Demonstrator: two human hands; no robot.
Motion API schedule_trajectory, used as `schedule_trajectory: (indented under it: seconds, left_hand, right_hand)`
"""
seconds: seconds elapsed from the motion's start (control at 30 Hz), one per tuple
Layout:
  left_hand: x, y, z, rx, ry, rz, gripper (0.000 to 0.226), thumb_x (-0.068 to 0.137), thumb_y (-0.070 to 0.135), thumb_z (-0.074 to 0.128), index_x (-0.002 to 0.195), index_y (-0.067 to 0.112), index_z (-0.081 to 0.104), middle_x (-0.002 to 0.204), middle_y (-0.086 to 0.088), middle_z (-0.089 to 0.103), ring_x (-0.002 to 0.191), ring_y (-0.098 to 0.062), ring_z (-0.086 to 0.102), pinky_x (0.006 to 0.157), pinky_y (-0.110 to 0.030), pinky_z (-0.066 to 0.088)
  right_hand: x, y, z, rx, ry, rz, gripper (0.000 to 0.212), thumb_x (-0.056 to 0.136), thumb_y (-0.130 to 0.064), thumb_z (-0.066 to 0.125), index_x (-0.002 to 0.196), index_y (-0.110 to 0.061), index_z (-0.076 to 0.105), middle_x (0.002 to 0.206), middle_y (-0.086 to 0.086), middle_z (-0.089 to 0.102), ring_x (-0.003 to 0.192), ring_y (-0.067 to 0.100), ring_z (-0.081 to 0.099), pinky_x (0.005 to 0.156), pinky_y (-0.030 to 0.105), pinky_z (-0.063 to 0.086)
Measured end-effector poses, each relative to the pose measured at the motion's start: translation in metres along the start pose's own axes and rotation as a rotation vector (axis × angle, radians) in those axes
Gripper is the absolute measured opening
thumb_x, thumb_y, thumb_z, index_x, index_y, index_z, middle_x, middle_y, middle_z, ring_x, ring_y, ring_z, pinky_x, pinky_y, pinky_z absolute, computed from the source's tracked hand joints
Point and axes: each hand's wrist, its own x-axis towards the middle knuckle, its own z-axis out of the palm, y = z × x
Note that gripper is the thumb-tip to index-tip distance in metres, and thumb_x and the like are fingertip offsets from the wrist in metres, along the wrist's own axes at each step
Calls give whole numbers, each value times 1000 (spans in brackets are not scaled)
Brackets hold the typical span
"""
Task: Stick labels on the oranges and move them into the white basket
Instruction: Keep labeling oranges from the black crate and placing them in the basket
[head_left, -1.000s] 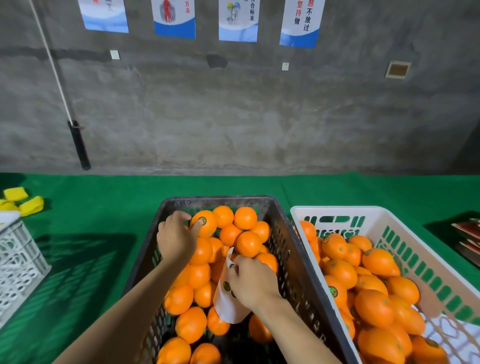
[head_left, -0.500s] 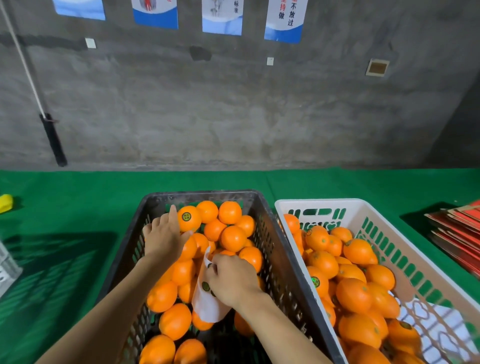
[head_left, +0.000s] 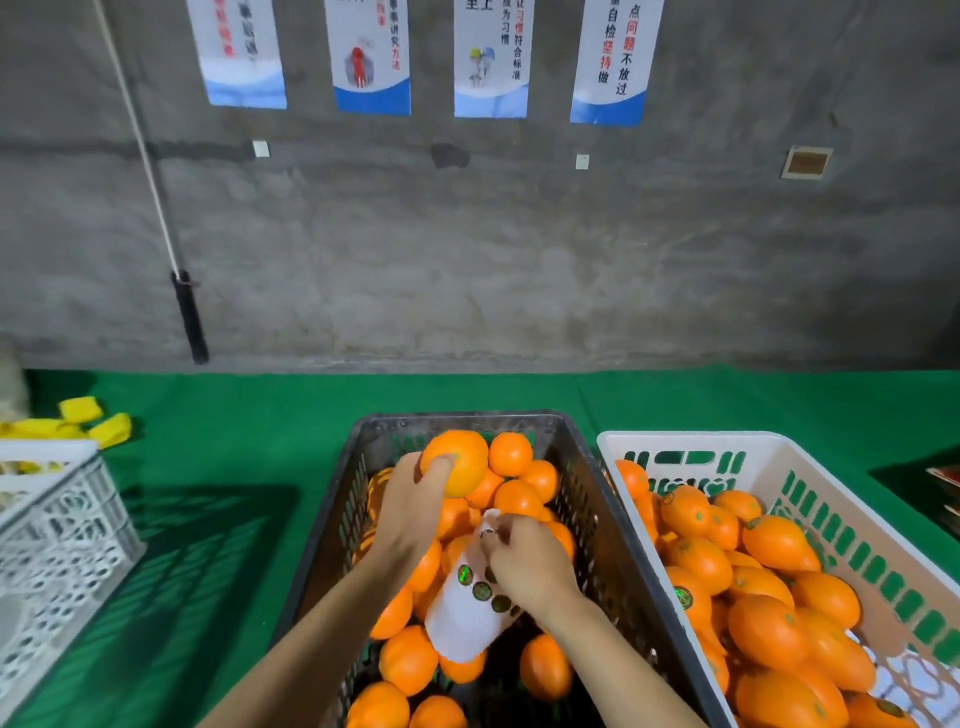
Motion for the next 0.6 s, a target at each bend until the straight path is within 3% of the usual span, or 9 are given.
schedule_trajectory:
  seconds: [0.1, 0.13, 0.17, 0.23, 0.37, 0.43, 0.53, 0.6]
  left_hand:
    - [-20, -1, -13, -544, -223, -260, 48, 102, 39, 45, 128, 1, 58, 120, -30, 62, 110, -41, 62, 89, -47, 59]
    - [-25, -5, -19, -546, -278, -257, 48, 104, 35, 44, 128, -4, 56, 119, -36, 57, 109, -39, 61, 83, -46, 60]
    - [-29, -9, -25, -540, -287, -242, 39, 104, 30, 45, 126, 2, 62, 119, -33, 62, 106, -27, 67, 75, -36, 62]
    - [-34, -17, -33, -533, -284, -230, 28, 100, 33, 53, 121, 17, 65, 117, -16, 71, 100, -12, 72, 70, -25, 60]
    - [-36, -29, -40, -442, -312, -163, 61, 72, 70, 74, 118, 30, 72, 124, -6, 70, 116, -25, 66, 91, -39, 56]
    - [-38, -31, -41, -481, -297, -214, 70, 60, 73, 80, 112, 27, 73, 119, -11, 72, 111, -29, 68, 83, -40, 59]
    - [-42, -31, -42, -502, -369, -279, 63, 64, 69, 81, 109, 26, 74, 118, -19, 71, 110, -36, 68, 75, -40, 61]
    - [-45, -30, -45, -488, -350, -235, 63, 74, 66, 77, 123, 29, 65, 122, -17, 70, 112, -36, 67, 78, -40, 60]
  right_hand:
    - [-2, -9, -8, 302, -15, 36, 20, 94, -19, 60, 75, -21, 54, 66, 0, 56, 62, 18, 54, 57, 32, 38]
    - [-4, -13, -11, 395, -15, 46, 21, 92, -14, 61, 73, -20, 54, 64, 0, 54, 61, 17, 52, 57, 31, 38]
    - [-7, -16, -13, 472, -18, 54, 22, 91, -11, 61, 71, -18, 54, 63, 1, 53, 60, 17, 50, 56, 30, 38]
    - [-12, -21, -16, 559, -33, 56, 17, 90, -8, 62, 73, -11, 62, 64, 4, 56, 62, 17, 52, 56, 27, 41]
    - [-26, -27, -18, 635, -111, 35, 12, 92, -8, 62, 99, -6, 73, 83, 10, 65, 76, 16, 60, 62, 18, 46]
    - [-32, -29, -17, 660, -148, 2, 13, 94, -10, 62, 101, -8, 72, 86, 14, 64, 78, 20, 58, 67, 26, 47]
    - [-38, -31, -15, 731, -151, -27, 13, 95, -9, 62, 103, -9, 72, 96, 29, 67, 82, 29, 60, 74, 41, 51]
    - [-39, -32, -15, 757, -126, -31, 13, 95, -9, 64, 106, -10, 71, 101, 26, 70, 86, 33, 67, 79, 45, 54]
